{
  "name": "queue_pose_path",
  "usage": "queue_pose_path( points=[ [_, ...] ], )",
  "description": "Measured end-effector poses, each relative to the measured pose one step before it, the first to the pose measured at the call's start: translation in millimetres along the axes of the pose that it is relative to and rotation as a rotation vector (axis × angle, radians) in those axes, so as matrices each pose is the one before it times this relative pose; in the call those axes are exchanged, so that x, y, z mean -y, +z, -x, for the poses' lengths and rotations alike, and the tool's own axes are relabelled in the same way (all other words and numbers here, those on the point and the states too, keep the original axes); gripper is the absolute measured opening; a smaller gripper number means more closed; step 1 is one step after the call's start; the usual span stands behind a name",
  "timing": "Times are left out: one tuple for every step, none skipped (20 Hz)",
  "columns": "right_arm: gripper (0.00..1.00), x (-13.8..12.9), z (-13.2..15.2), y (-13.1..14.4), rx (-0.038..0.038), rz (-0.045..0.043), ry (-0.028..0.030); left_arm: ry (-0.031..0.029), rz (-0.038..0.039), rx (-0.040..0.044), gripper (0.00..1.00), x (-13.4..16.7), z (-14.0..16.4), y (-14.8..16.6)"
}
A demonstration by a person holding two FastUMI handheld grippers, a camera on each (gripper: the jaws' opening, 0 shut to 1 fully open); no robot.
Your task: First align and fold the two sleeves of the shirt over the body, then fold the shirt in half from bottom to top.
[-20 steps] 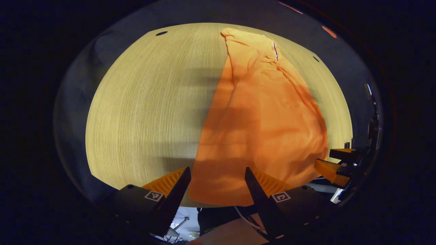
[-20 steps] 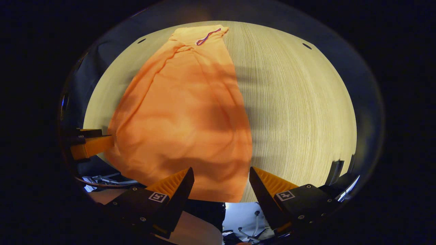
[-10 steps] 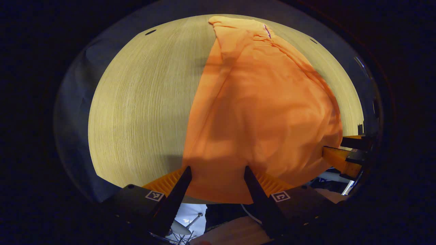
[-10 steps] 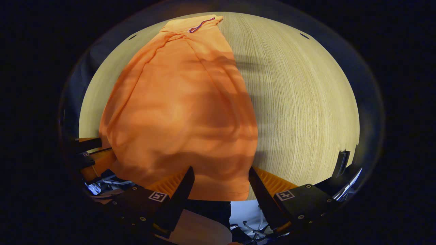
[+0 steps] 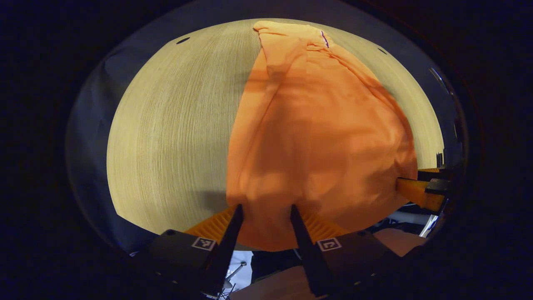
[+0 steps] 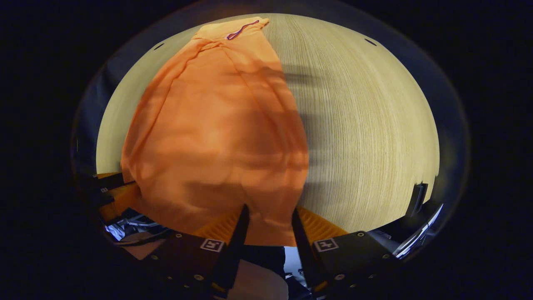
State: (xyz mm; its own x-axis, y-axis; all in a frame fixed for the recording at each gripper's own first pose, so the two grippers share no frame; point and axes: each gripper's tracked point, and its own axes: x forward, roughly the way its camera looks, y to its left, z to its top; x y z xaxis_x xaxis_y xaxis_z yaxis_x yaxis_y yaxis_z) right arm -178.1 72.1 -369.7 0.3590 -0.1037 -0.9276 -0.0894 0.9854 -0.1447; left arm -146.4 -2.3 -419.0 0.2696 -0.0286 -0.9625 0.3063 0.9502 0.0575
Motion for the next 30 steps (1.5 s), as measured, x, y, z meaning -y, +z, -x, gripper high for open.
queue_pose_path(
  points=[
    [0.51,1.15,0.48,-2.25,0.00808,0.00618,0.00201,0.0009,-0.0079,0.00055,0.62,0.48,-0.44,0.18],
    [0.35,0.88,-0.46,-1.64,0.0053,0.00141,0.00337,-0.00297,-0.00214,0.00267,0.6,-0.31,-0.17,0.35],
    [0.25,-0.35,0.69,-0.41,0.00279,-0.00157,0.00703,-0.00361,0.00314,0.00413,0.59,-0.55,0.3,-0.08],
    [0.13,-1.27,0.51,-2.61,0.00129,-0.00596,0.00956,-0.01745,0.01599,0.01454,0.6,1.31,0.69,1.31],
    [0.08,-1.29,-0.49,-0.56,-0.00147,0.00657,0.00323,-0.02025,0.03289,0.00139,0.33,1.57,6.24,2.45],
    [0.08,0.01,0.56,0.27,0.0051,0.01154,0.00086,-0.02457,0.02096,0.02564,0.06,0.31,-3.96,-1.64],
    [0.08,-0.27,0.22,3.18,0.02049,-0.01395,0.00184,-0.02102,0.03773,0.01415,0.09,-0.78,-1.18,-3.11],
    [0.01,-1.21,1.53,-2.75,-0.01153,0.023,0.00558,-0.01882,0.02915,0.00472,0.01,0.44,0.57,2.46],
    [0.0,0.32,-1.24,-0.36,0.00081,0.00184,0.00524,-0.0105,0.00336,0.001,0.01,-0.06,-0.47,-0.97],
    [0.0,-0.46,3.54,0.51,-0.00124,-0.01417,0.01038,0.00467,-0.00437,-0.00131,0.01,-0.5,0.94,-0.94],
    [0.01,-1.39,2.07,1.35,-0.00235,-0.01358,0.01136,0.00808,-0.0174,-0.0027,0.01,0.27,-0.16,-0.66],
    [0.0,0.42,4.23,3.3,0.00845,-0.00549,0.00434,0.00777,-0.01948,0.00372,0.01,1.12,1.51,1.34],
    [0.0,1.23,3.04,5.13,0.01117,0.00216,0.00043,0.00134,-0.01583,0.00996,0.01,2.01,1.7,4.05],
    [0.0,0.13,3.39,5.22,0.01161,0.00072,0.00336,0.00281,-0.012,0.0123,0.01,1.25,2.66,3.77],
    [0.0,0.09,3.04,5.57,0.00999,-0.0017,0.00325,-0.00238,-0.0067,0.01013,0.01,1.43,3.28,4.86],
    [0.0,0.92,5.62,5.17,0.01072,-0.00039,0.00364,-0.00423,0.00043,0.01009,0.01,1.78,2.96,5.27],
    [0.0,0.69,3.51,6.9,0.01575,-0.00126,0.00189,-0.00268,0.00474,0.01184,0.01,0.29,2.9,6.16],
    [0.0,0.48,3.16,6.96,0.01389,0.00046,0.00098,-0.00408,0.00519,0.01416,0.01,0.87,4.46,5.82],
    [0.0,-0.38,2.13,7.48,0.01047,0.00255,0.00447,-0.00372,0.00408,0.01541,0.01,0.99,2.31,8.31],
    [0.0,-0.68,1.25,7.75,0.01084,0.00353,0.00622,-0.00282,0.00257,0.01596,0.01,0.31,2.44,8.46],
    [0.0,0.0,1.65,8.27,0.01313,0.00384,0.00181,0.00085,0.00041,0.01544,0.01,-1.02,1.73,8.88],
    [0.0,0.78,0.94,8.1,0.00964,0.00353,0.00201,-0.00033,-0.001,0.0136,0.01,-0.82,0.73,9.47],
    [0.01,-0.1,2.1,8.41,0.01348,0.00008,0.00302,0.00359,0.00084,0.01236,0.01,-1.18,-0.03,9.75],
    [0.0,0.03,2.31,8.88,0.01257,-0.00167,0.00491,0.00311,-0.00365,0.00751,0.01,-1.37,-0.39,10.01],
    [0.0,0.32,2.62,8.34,0.01198,-0.00676,0.00271,-0.0052,-0.01033,0.01467,0.01,0.54,0.32,11.14],
    [0.0,1.01,1.09,9.81,0.0143,-0.00735,0.00206,-0.00099,-0.01068,0.01578,0.01,-0.38,0.84,11.88],
    [0.0,0.96,0.82,10.5,0.01332,-0.00452,0.00057,-0.00267,-0.01082,0.0135,0.01,0.77,-1.24,11.44],
    [0.0,1.87,0.72,10.96,0.01521,-0.00393,-0.00361,-0.00439,-0.01268,0.01194,0.01,0.55,-1.41,10.35],
    [0.01,1.41,0.28,13.56,0.01808,0.00269,-0.00156,0.00047,-0.01051,0.01249,0.01,-1.45,-1.53,10.17],
    [0.01,0.76,0.16,14.15,0.01852,0.0037,-0.00168,0.00062,-0.00737,0.0131,0.01,-0.1,-2.94,12.07]
  ],
)
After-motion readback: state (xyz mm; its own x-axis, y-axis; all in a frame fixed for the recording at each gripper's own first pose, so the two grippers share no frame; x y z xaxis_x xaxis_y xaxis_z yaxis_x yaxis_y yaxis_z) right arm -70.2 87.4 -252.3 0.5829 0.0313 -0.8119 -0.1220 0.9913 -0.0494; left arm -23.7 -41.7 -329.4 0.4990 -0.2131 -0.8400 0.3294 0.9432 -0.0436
